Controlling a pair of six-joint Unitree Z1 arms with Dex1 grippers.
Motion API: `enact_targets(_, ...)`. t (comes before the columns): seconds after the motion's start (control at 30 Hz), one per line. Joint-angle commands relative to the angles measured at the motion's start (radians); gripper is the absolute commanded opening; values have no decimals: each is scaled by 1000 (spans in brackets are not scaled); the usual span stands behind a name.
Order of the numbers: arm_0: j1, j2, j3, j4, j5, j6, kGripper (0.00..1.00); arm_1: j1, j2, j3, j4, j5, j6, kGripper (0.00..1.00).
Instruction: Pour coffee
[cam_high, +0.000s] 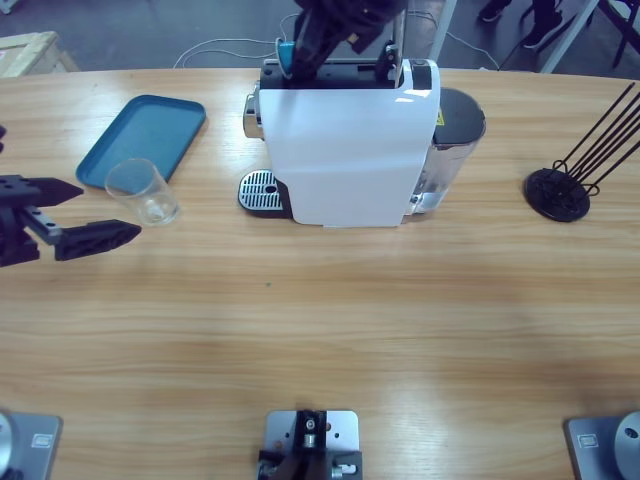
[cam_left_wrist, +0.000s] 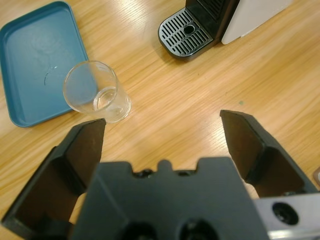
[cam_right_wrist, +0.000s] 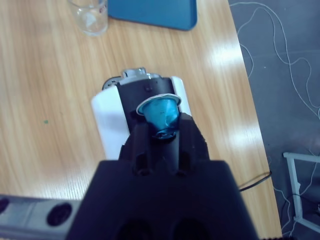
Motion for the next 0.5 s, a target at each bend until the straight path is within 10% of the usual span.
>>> enact_targets(0.03, 7, -18, 37, -12, -13, 12, 990, -35, 24, 11, 27, -17, 12, 0)
enact_targets(0.5, 7, -19, 38, -15, -13, 12, 991, -9, 79, -47, 53, 0, 26, 0)
